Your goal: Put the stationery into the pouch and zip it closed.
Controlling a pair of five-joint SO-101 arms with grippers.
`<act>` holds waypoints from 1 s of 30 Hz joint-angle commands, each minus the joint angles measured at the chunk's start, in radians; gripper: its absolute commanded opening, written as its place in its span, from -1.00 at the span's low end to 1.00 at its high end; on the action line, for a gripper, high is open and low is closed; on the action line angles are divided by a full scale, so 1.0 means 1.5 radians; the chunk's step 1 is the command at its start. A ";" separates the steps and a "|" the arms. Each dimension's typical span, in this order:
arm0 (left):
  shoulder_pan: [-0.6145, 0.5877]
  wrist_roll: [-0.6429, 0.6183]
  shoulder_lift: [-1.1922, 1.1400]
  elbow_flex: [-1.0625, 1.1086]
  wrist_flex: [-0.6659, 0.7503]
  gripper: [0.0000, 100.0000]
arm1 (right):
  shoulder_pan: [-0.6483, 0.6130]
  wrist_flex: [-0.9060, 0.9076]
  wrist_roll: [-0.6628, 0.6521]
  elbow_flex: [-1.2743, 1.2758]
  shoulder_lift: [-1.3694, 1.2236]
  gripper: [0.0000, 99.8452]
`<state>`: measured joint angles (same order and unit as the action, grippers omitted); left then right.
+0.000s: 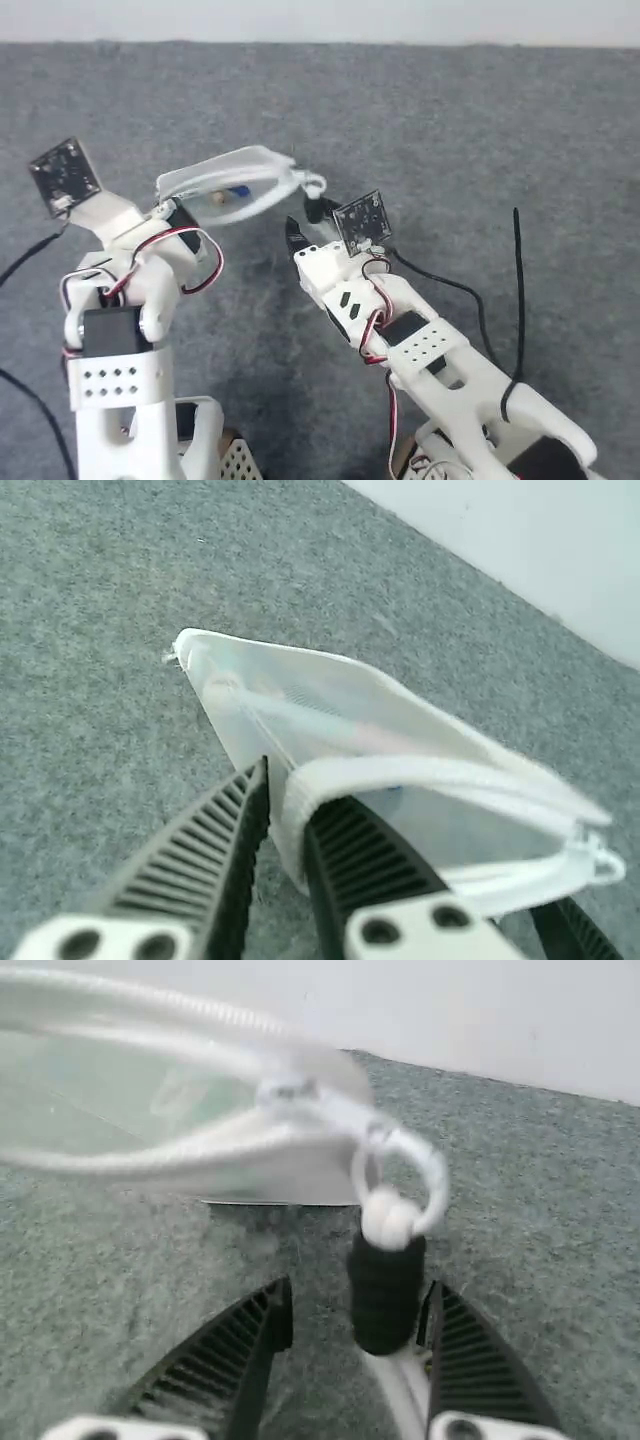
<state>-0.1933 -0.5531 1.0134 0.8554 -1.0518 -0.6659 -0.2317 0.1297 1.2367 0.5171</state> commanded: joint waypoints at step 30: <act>0.006 -0.006 0.003 -0.005 0.025 -0.98 | 0.018 -0.085 0.005 -0.040 0.022 -0.68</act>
<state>-0.1933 -0.5531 1.0134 0.8554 -1.0518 -0.6506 -0.3391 0.1312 1.2367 0.5171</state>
